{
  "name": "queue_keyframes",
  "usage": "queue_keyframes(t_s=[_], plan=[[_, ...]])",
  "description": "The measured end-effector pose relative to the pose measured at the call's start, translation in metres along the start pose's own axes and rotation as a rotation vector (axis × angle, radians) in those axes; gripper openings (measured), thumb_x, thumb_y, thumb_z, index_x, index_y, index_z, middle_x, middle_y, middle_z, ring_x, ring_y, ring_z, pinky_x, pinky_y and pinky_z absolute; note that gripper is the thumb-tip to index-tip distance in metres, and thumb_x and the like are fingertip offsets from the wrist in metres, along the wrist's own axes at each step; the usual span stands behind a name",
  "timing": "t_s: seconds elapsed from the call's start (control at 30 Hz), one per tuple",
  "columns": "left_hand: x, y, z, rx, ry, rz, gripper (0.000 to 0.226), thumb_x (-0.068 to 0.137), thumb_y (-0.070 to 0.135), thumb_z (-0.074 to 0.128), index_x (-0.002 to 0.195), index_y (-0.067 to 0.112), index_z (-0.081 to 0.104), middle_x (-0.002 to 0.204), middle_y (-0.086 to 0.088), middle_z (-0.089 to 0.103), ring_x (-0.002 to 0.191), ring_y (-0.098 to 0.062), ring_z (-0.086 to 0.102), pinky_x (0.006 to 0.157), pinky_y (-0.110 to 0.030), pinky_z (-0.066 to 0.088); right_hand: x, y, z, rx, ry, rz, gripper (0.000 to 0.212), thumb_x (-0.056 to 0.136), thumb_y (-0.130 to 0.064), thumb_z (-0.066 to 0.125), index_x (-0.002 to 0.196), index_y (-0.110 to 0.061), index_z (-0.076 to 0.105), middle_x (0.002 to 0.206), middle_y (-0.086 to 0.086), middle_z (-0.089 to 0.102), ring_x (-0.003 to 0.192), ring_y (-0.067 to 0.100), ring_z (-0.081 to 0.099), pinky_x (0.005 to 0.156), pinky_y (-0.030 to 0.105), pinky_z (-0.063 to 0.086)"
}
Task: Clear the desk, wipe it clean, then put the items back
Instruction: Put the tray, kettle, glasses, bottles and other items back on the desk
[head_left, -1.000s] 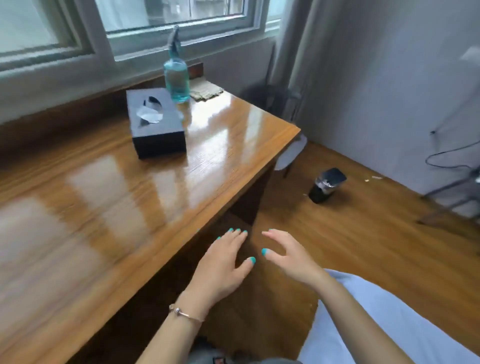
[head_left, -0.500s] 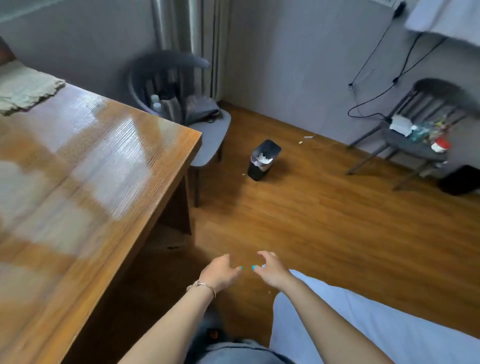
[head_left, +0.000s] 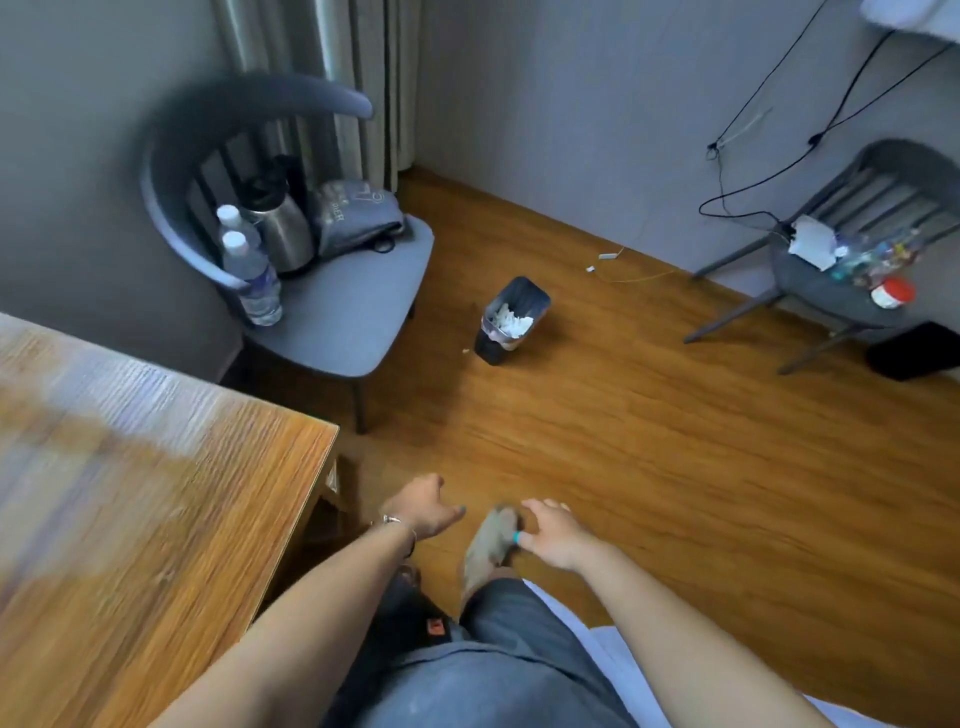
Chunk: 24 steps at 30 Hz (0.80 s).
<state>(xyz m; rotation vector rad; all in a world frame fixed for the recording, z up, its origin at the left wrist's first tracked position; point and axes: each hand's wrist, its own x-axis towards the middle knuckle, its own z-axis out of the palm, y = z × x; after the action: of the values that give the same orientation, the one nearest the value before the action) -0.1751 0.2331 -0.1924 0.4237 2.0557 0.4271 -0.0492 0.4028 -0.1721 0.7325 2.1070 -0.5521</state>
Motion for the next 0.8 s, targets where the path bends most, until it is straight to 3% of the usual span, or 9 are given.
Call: queue_keyframes(t_s=[0.2, 0.37, 0.53, 0.7, 0.8], plan=[[0.09, 0.009, -0.059, -0.066, -0.004, -0.197, 0.068, 0.089, 0.051, 0.058, 0.14, 0.009, 0.043, 0.141, -0.011, 0.05, 0.128, -0.027, 0.048, 0.103, -0.031, 0.04, 0.103, -0.017, -0.087, -0.005, -0.079, -0.065, 0.057, 0.094, -0.037, 0.05, 0.146, -0.02, 0.037, 0.148, 0.012, 0.039, 0.136, 0.03, 0.039, 0.109, 0.037, 0.036], [0.148, 0.028, -0.094, -0.08, -0.066, -0.348, 0.06, 0.089, 0.05, 0.057, 0.134, 0.01, 0.05, 0.136, -0.009, 0.054, 0.123, -0.024, 0.052, 0.099, -0.028, 0.041, 0.183, -0.021, -0.165, -0.042, -0.178, -0.073, 0.058, 0.093, -0.036, 0.052, 0.147, -0.024, 0.037, 0.146, 0.005, 0.047, 0.128, 0.027, 0.049, 0.102, 0.031, 0.041], [0.2, 0.058, -0.146, -0.148, -0.006, -0.331, 0.045, 0.092, 0.045, 0.052, 0.123, 0.013, 0.059, 0.129, -0.009, 0.06, 0.12, -0.026, 0.053, 0.095, -0.029, 0.04, 0.254, -0.036, -0.24, -0.235, -0.25, -0.124, 0.055, 0.097, -0.035, 0.048, 0.148, -0.019, 0.035, 0.15, 0.006, 0.043, 0.133, 0.027, 0.045, 0.106, 0.034, 0.04], [0.232, 0.058, -0.199, -0.354, 0.082, -0.375, 0.037, 0.096, 0.035, 0.05, 0.123, 0.014, 0.061, 0.13, -0.008, 0.06, 0.123, -0.028, 0.051, 0.099, -0.03, 0.04, 0.307, -0.079, -0.298, -0.103, -0.132, -0.07, 0.051, 0.097, -0.034, 0.051, 0.144, -0.014, 0.043, 0.147, 0.007, 0.045, 0.133, 0.028, 0.044, 0.108, 0.036, 0.038], [0.25, 0.04, -0.225, -0.459, 0.087, -0.458, 0.035, 0.095, 0.034, 0.049, 0.108, 0.007, 0.067, 0.116, -0.014, 0.064, 0.117, -0.032, 0.055, 0.087, -0.029, 0.041, 0.34, -0.116, -0.329, -0.043, -0.125, -0.068, 0.048, 0.097, -0.031, 0.053, 0.141, -0.012, 0.046, 0.144, 0.008, 0.048, 0.131, 0.027, 0.047, 0.107, 0.032, 0.036]])
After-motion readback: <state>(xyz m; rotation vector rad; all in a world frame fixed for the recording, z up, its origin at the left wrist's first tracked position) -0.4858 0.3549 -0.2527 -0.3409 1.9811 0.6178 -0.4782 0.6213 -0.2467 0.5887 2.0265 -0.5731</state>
